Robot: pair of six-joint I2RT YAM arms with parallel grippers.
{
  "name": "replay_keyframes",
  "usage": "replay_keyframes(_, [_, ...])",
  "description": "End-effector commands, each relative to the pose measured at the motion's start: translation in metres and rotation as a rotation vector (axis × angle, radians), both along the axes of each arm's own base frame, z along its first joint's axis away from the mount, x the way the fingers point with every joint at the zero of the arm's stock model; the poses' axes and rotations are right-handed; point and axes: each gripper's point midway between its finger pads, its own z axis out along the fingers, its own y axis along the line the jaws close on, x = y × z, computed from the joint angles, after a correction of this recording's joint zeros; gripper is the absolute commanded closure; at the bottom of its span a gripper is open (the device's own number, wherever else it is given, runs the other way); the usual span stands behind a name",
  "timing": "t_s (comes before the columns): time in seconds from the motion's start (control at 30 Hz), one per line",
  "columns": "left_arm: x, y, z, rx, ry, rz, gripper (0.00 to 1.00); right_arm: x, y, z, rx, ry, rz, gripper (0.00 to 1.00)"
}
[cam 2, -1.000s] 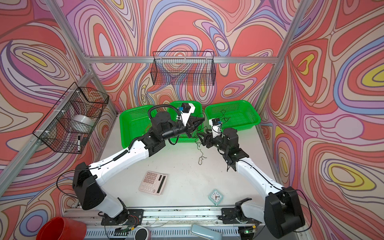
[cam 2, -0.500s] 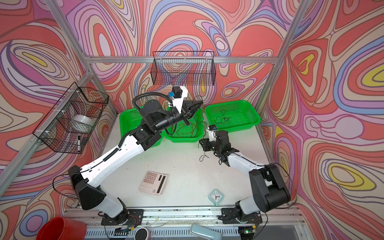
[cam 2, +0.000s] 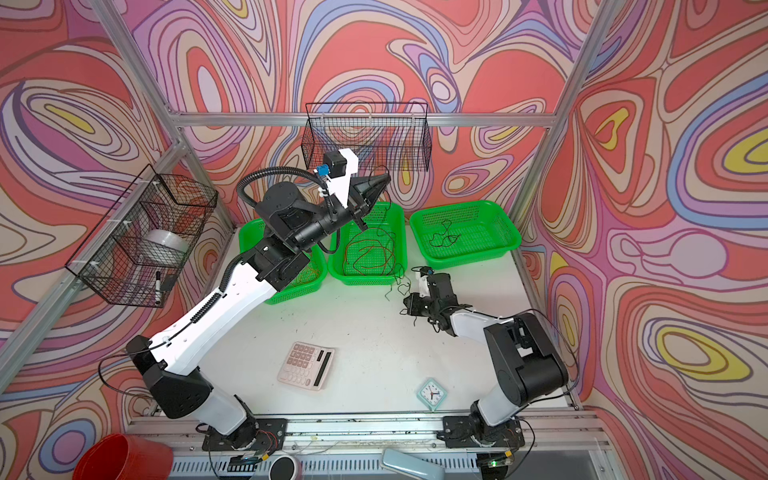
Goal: Untangle and sort cables by color
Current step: Untie the cable, then straighten the cable.
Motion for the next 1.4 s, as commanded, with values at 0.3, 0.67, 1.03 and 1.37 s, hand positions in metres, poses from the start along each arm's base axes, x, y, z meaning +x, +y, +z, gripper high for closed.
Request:
replay_keyframes(0.3, [0.001, 0.037, 0.025, -0.001, -0.059, 0.071, 1.0, -0.001, -0.012, 0.007, -0.092, -0.043, -0.003, 0.54])
replay_keyframes(0.67, [0.011, 0.016, -0.003, 0.016, 0.025, -0.009, 1.0, -0.026, 0.018, 0.189, -0.018, -0.618, 0.292, 0.2])
replay_keyframes(1.03, [0.002, -0.009, -0.008, -0.011, 0.065, -0.107, 1.0, -0.019, 0.041, 0.28, 0.064, -0.795, 0.389, 0.14])
replay_keyframes(1.37, [0.001, -0.021, -0.008, -0.013, 0.076, -0.136, 1.0, -0.003, 0.053, 0.262, 0.054, -0.696, 0.455, 0.18])
